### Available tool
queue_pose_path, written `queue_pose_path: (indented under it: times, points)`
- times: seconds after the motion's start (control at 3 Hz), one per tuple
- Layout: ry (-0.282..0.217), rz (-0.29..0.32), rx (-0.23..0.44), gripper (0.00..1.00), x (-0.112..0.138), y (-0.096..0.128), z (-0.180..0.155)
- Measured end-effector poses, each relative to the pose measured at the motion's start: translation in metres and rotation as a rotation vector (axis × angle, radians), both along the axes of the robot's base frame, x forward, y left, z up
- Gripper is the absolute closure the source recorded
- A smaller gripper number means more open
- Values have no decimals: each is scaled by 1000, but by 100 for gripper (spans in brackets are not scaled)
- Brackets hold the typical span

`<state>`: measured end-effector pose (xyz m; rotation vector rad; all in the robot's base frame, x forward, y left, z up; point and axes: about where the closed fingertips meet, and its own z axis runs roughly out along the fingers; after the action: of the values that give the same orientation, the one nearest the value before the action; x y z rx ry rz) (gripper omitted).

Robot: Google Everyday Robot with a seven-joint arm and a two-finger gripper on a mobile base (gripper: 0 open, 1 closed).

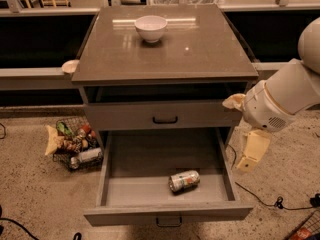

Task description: Pick 7up can from middle drawer and place on counter

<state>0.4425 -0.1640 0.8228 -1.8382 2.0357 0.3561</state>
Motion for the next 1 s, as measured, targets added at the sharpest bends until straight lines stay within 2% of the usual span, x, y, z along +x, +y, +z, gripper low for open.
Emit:
queue_pose_path:
  times: [0.33, 0.67, 1.0]
  points:
    - [0, 0, -1, 0, 0, 0, 0]
    - [-13, 22, -41, 0, 3, -4, -27]
    - [-30, 78, -73, 0, 7, -12, -97]
